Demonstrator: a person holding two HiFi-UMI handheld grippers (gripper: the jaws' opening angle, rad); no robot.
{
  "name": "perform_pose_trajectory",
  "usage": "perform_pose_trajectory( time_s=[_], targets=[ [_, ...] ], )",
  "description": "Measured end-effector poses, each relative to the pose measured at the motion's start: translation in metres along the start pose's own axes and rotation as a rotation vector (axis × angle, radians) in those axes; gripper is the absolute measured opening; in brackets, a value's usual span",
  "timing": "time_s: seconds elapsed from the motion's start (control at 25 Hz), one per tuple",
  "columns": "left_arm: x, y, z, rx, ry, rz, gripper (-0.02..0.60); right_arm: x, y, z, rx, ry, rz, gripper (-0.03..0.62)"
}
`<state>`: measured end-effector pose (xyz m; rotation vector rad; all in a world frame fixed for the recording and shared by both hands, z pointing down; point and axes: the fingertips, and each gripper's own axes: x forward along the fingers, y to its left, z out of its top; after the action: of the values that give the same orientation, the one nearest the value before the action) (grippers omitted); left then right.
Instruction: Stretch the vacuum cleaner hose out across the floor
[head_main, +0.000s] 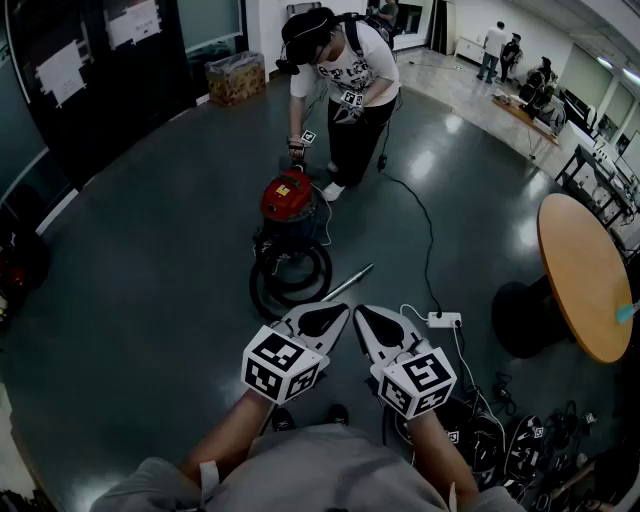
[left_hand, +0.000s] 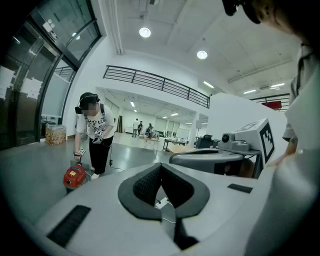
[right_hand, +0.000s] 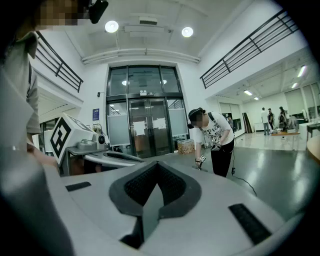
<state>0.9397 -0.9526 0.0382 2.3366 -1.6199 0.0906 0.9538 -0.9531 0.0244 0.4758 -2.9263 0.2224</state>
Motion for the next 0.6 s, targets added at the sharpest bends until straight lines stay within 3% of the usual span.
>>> perform_pose_trajectory(
  time_s=[0.6],
  targets=[
    [0.003,-0.012,0.0,0.008,-0.008,-0.017,0.008,-0.017,-0.008,0.0,0.024,-0.023,-0.044,0.006]
  ],
)
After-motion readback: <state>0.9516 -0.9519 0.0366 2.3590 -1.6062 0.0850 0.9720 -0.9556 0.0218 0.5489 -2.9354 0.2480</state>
